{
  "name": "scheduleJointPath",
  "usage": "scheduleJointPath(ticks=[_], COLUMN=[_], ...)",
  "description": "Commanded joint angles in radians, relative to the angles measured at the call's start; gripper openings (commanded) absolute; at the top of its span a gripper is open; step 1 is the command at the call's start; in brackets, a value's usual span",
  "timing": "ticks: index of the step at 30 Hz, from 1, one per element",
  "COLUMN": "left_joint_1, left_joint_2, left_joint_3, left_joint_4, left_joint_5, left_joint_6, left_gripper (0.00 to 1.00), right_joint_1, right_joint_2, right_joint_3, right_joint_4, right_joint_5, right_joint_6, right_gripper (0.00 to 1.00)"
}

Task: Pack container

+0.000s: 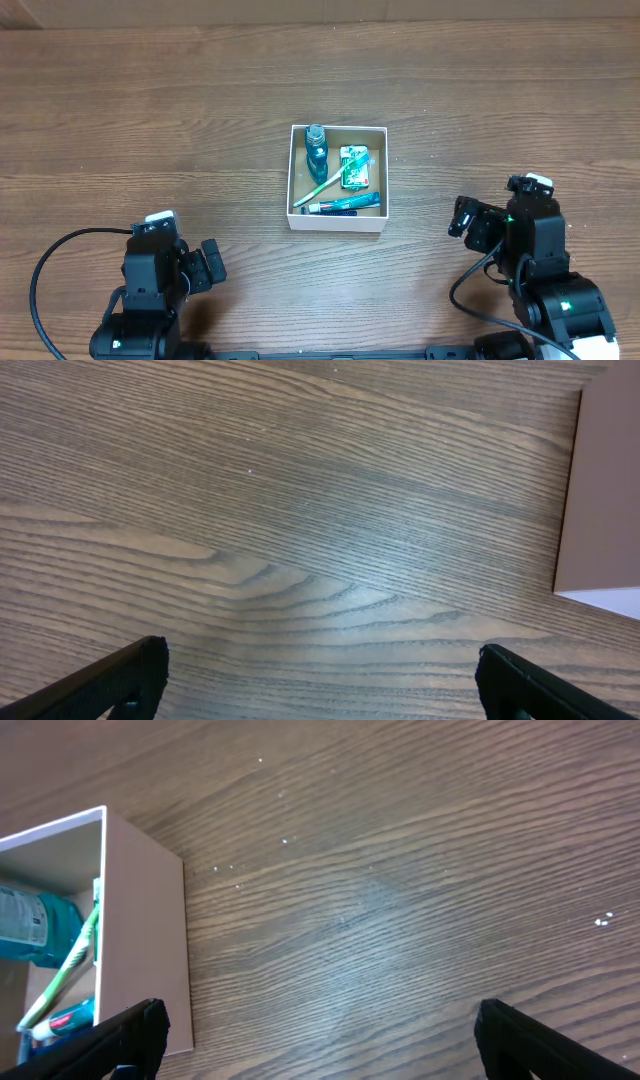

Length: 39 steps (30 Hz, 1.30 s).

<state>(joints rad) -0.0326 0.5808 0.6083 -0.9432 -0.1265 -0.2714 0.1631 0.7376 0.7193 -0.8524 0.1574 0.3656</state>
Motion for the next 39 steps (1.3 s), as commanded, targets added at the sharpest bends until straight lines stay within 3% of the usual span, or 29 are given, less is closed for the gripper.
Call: scheduleJointPath(ticks=[1, 4, 11, 17, 20, 24, 28, 39], left_joint_1=[0.000, 0.000, 0.000, 0.000, 0.000, 0.000, 0.000, 0.000], left_joint_2=[0.003, 0.003, 0.003, 0.003, 0.003, 0.003, 0.003, 0.003], left_joint_3=[-0.006, -0.006, -0.006, -0.006, -0.006, -0.006, -0.006, -0.006], left_joint_4=[0.002, 0.001, 0.002, 0.001, 0.001, 0.001, 0.001, 0.001], left_joint_5=[0.008, 0.008, 0.008, 0.008, 0.008, 0.008, 0.008, 0.008], left_joint_6=[-0.018, -0.017, -0.018, -0.018, -0.018, -0.018, -0.018, -0.017], left_gripper=[1.00, 1.00, 1.00, 1.00, 1.00, 1.00, 1.00, 1.00], right_joint_1=[-0.002, -0.002, -0.002, 0.000, 0.000, 0.000, -0.001, 0.000], right_joint_2=[0.019, -0.022, -0.461, -0.731, -0.735, -0.735, -0.735, -0.735], right_joint_3=[-0.006, -0.006, -0.132, -0.416, -0.560, -0.693, -0.711, -0.711], right_joint_4=[0.006, -0.035, -0.023, 0.315, 0.635, 0.919, 0.772, 0.776], right_joint_5=[0.007, 0.006, 0.007, -0.073, -0.073, -0.069, -0.047, -0.065], right_joint_6=[0.006, 0.005, -0.061, -0.192, -0.196, -0.242, -0.248, -0.265], right_gripper=[1.00, 1.00, 1.00, 1.00, 1.00, 1.00, 1.00, 1.00])
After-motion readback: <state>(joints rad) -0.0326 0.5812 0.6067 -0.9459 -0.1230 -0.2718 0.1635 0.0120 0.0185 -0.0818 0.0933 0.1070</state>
